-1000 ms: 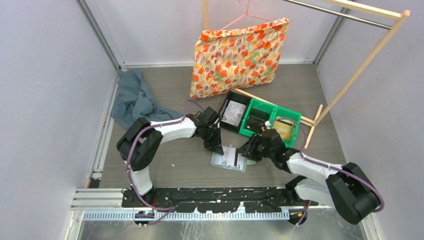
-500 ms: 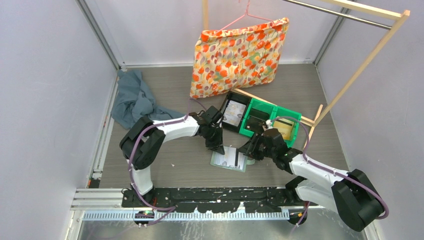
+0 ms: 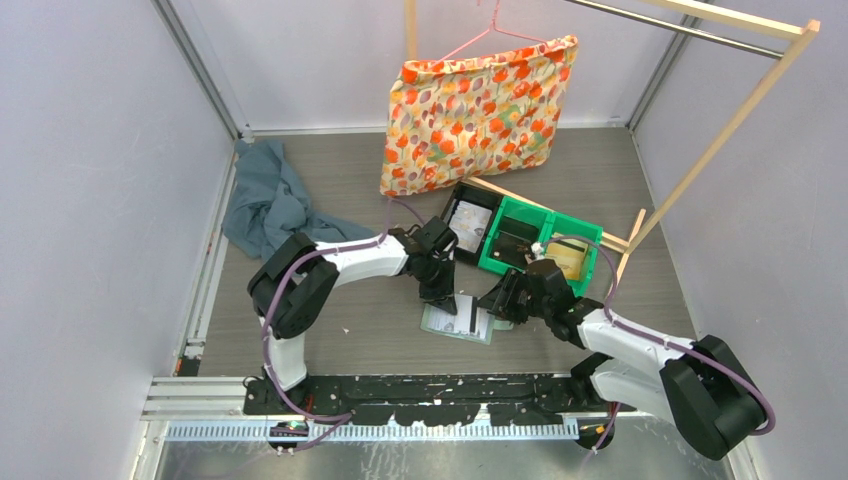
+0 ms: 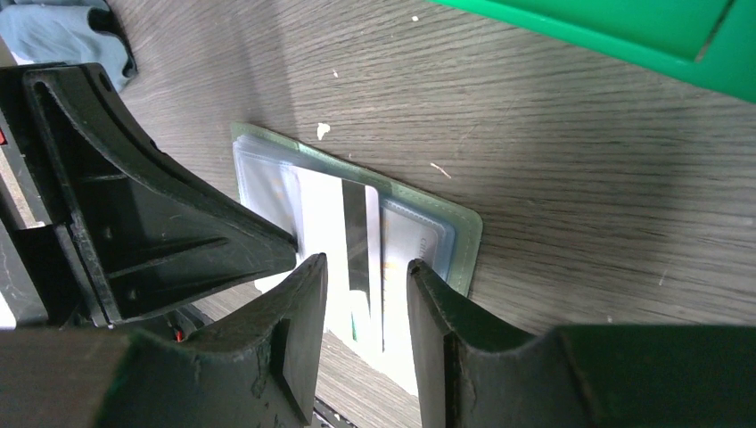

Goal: Take the credit cards out of the card holder
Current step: Remove the credit card from the card holder, then place the credit card in the storage box.

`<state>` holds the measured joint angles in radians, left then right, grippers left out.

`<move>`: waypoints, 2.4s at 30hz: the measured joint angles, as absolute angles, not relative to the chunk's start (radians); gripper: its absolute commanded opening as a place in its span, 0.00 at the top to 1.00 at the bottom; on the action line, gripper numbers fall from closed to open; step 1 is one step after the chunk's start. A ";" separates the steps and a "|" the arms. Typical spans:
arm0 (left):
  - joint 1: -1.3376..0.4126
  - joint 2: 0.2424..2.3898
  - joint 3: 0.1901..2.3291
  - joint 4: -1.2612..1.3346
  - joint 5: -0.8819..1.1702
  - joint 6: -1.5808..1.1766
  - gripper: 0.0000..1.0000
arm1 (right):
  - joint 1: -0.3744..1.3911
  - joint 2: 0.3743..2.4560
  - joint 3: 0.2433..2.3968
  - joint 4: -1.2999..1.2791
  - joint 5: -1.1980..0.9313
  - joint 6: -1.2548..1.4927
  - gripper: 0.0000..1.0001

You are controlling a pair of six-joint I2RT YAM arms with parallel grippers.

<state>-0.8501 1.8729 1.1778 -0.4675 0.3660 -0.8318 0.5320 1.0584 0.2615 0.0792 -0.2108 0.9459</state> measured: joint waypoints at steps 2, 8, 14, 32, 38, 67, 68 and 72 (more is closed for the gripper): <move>-0.855 1.888 1.189 -0.464 0.372 -0.834 0.99 | 0.530 1.059 0.261 0.083 -0.212 0.949 0.54; -0.865 1.934 1.227 -0.456 0.405 -0.837 0.99 | 0.530 1.016 0.229 0.096 -0.211 0.964 0.53; -0.877 1.957 1.243 -0.448 0.414 -0.838 0.99 | 0.529 0.978 0.206 0.094 -0.215 0.968 0.55; -0.877 1.973 1.261 -0.461 0.426 -0.832 0.97 | 0.527 0.867 0.171 0.056 -0.236 1.001 0.99; -0.877 1.897 1.271 -0.566 0.356 -0.807 0.85 | 0.527 0.671 0.260 -0.207 -0.188 0.929 0.99; -0.528 1.172 1.100 -0.806 0.123 -0.781 0.76 | 0.600 1.569 1.348 -0.427 0.343 0.091 0.99; -0.522 1.150 1.081 -0.807 0.120 -0.785 0.76 | 0.607 1.599 1.348 -0.395 0.369 0.060 0.99; -0.495 1.050 1.029 -0.811 0.115 -0.800 0.75 | 0.638 1.700 1.321 -0.235 0.442 -0.078 0.99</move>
